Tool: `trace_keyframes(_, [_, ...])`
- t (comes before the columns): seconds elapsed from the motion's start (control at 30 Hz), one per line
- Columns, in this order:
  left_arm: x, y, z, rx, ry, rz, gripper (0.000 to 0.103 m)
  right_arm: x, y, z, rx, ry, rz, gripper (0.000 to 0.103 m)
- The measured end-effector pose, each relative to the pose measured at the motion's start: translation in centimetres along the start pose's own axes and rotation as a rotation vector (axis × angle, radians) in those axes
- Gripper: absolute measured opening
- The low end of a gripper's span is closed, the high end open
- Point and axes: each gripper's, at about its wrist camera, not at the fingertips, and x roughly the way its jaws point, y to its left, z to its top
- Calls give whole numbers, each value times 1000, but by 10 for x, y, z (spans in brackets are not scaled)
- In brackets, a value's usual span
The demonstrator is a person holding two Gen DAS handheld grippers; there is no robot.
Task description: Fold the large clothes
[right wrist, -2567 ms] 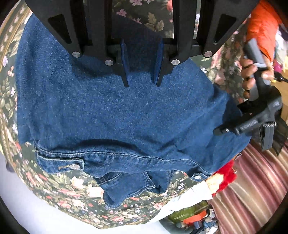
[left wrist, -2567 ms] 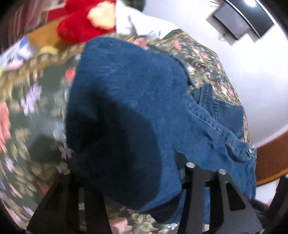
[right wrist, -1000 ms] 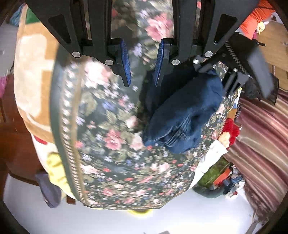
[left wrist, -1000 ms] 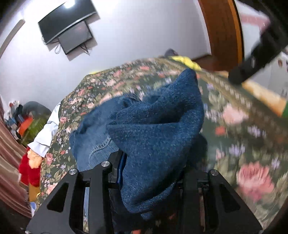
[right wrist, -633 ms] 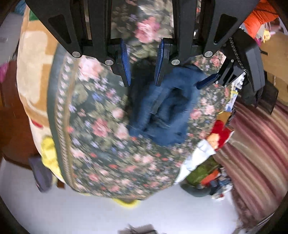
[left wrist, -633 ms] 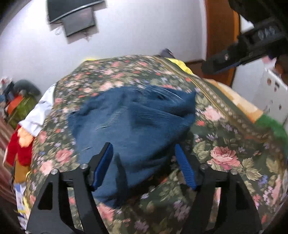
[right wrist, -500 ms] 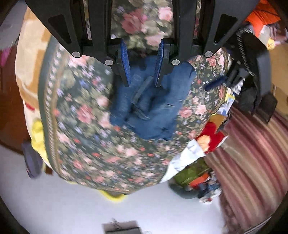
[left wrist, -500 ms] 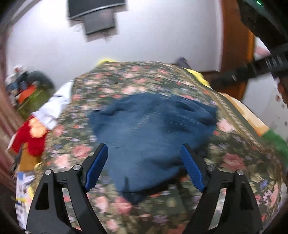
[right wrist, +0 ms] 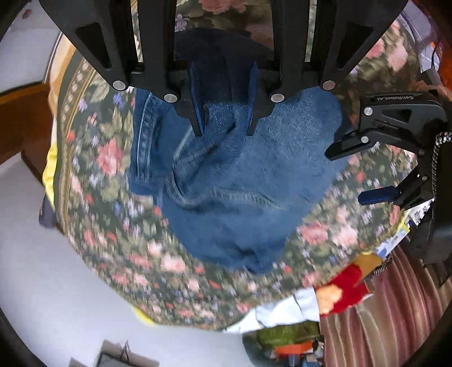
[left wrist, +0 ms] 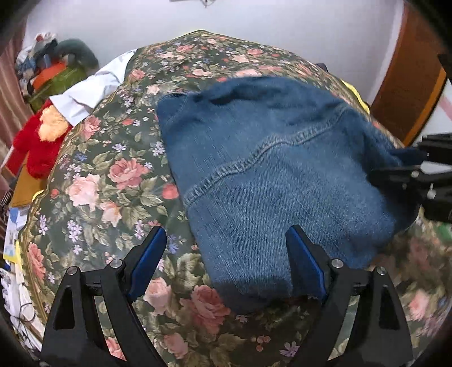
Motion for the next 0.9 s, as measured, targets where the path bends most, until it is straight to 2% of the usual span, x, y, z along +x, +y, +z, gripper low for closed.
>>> trace_keyframes(0.03, [1, -5, -5, 24, -7, 11, 88, 2, -6, -4, 16, 2, 14, 35])
trace_keyframes(0.1, [-2, -9, -10, 51, -16, 19, 88, 5, -26, -18, 65, -12, 6, 73])
trace_keyframes(0.17, [-3, -9, -15, 54, -10, 12, 88, 6, -40, -29, 99, -26, 11, 81])
trace_keyframes(0.3, [-3, -7, -25, 74, 2, 19, 98, 10, -59, -45, 173, -19, 95, 81])
trace_keyframes(0.47, [-7, 5, -35, 31, 21, -12, 98, 8, -80, -64, 271, -22, 205, 83])
trace_keyframes(0.57, [-13, 8, -35, 35, 25, 0, 98, 8, -91, -73, 319, -20, 224, 87])
trace_keyframes(0.63, [-20, 8, -32, 60, 13, 51, 98, 6, -99, -78, 344, -13, 202, 87])
trace_keyframes(0.7, [-32, 10, -25, 63, -21, 73, 97, 1, -110, -85, 359, 6, 25, 87])
trace_keyframes(0.77, [-43, 15, -14, 62, -66, 66, 97, -4, -118, -88, 371, 19, -39, 87])
trace_keyframes(0.9, [-49, 19, 14, 76, -126, 116, 98, -31, -139, -83, 462, -35, 62, 87])
